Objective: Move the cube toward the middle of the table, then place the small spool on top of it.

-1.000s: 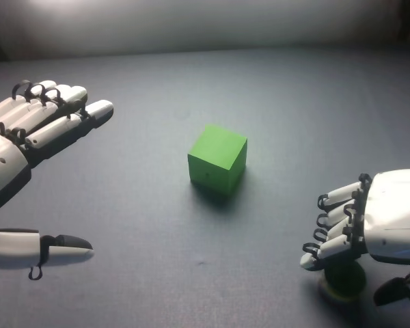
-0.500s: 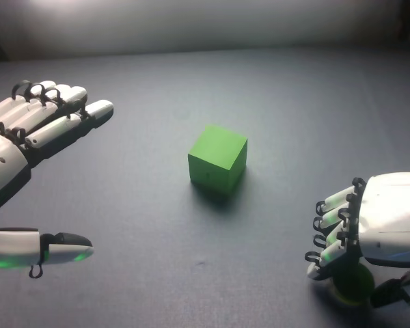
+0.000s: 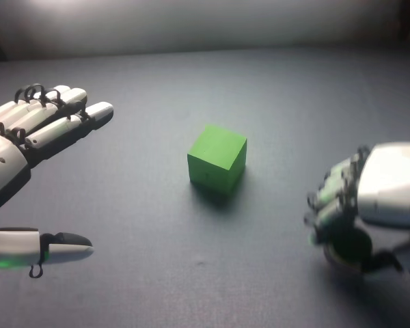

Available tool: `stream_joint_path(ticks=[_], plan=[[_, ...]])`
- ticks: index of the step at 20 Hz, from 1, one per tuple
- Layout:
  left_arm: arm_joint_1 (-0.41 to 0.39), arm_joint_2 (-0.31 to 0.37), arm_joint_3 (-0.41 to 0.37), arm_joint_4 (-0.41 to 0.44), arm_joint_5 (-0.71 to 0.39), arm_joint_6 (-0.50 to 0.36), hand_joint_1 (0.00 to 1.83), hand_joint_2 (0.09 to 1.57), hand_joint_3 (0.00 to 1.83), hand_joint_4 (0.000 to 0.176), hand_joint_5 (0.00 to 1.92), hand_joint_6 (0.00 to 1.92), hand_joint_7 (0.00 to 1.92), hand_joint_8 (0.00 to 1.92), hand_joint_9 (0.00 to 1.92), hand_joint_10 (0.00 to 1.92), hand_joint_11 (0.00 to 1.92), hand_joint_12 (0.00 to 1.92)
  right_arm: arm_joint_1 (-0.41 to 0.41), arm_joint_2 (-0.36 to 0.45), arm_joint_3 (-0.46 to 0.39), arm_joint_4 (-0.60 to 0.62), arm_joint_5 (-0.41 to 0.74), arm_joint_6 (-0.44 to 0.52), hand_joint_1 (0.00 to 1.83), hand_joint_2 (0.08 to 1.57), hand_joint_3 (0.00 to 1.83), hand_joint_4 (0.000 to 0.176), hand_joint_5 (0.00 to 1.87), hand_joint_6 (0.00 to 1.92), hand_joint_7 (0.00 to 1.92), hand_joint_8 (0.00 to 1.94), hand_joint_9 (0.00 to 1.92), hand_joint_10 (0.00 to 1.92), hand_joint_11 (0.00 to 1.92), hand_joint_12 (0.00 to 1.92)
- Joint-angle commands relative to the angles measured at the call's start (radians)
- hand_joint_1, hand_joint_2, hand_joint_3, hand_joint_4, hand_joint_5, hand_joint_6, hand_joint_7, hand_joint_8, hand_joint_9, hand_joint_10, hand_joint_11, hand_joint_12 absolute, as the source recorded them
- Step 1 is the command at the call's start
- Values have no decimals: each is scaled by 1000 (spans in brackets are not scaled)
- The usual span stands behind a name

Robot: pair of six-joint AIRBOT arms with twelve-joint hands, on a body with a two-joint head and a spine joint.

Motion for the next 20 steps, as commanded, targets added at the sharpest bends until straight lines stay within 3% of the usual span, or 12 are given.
stream_joint_path(ticks=[1,3,4,5,6,7,9,11,12,15,17,20], plan=[[-4,0,2,-5,-121,-4,727,881,6,146,79,2,35,4,44,11,118,73,37,-3,6,74,131,-27,1176,1074,0,0,1063,839,711,1713,805,1920,905,1921],[-2,-2,2,-5,-122,-5,741,880,3,158,81,4,27,3,27,2,65,56,86,-18,24,123,138,-78,1231,1122,0,0,1019,775,883,1351,801,1361,690,1644],[-2,-3,2,-5,-121,-5,737,880,3,160,80,3,26,2,25,1,59,55,105,-28,36,138,142,-87,1177,1105,0,0,1008,899,757,1446,727,1595,621,1859],[-2,-4,2,-5,-120,-6,726,883,4,155,77,1,24,1,20,0,49,53,137,-49,62,158,146,-92,1242,1124,1,0,1020,731,883,1367,786,1458,687,1758],[-1,-6,3,-5,-118,-6,727,888,5,151,69,0,18,0,5,0,23,43,162,-68,83,168,146,-94,1251,1102,0,0,1054,953,963,936,818,826,606,1346],[-1,-7,3,-5,-116,-7,737,888,4,151,67,0,21,1,4,1,16,42,176,-79,95,172,145,-95,1254,1056,0,0,1060,858,1191,633,1018,624,730,1213],[-1,-12,6,-2,-110,-12,738,886,2,137,75,3,32,5,13,5,23,48,228,-121,140,177,123,-97,1240,1072,0,11,1030,937,1138,700,1049,351,560,1208],[-1,-14,8,-2,-110,-14,728,883,1,143,59,0,17,0,6,0,25,51,260,-150,164,177,100,-110,1243,1102,7,0,1098,851,918,1017,907,267,245,1406],[-1,-15,10,-2,-110,-16,743,883,0,144,58,0,17,1,12,3,42,61,275,-171,178,177,89,-118,1241,1086,0,0,1008,907,1092,847,1028,328,458,1379],[-1,-17,11,0,-108,-17,766,876,0,153,58,0,21,2,16,2,81,87,303,-217,206,177,62,-140,1255,1033,0,11,1086,823,1285,457,1152,265,574,1285],[-1,-19,13,1,-106,-17,761,873,0,153,59,1,30,4,23,5,99,102,322,-247,223,172,34,-164,1279,999,2,0,1237,440,1299,577,1217,528,773,1428],[-2,-22,15,2,-106,-17,838,870,0,146,67,5,42,6,33,7,88,110,343,-291,256,165,-1,-174,1262,1012,1,14,1286,390,1192,722,1001,776,646,1483]])
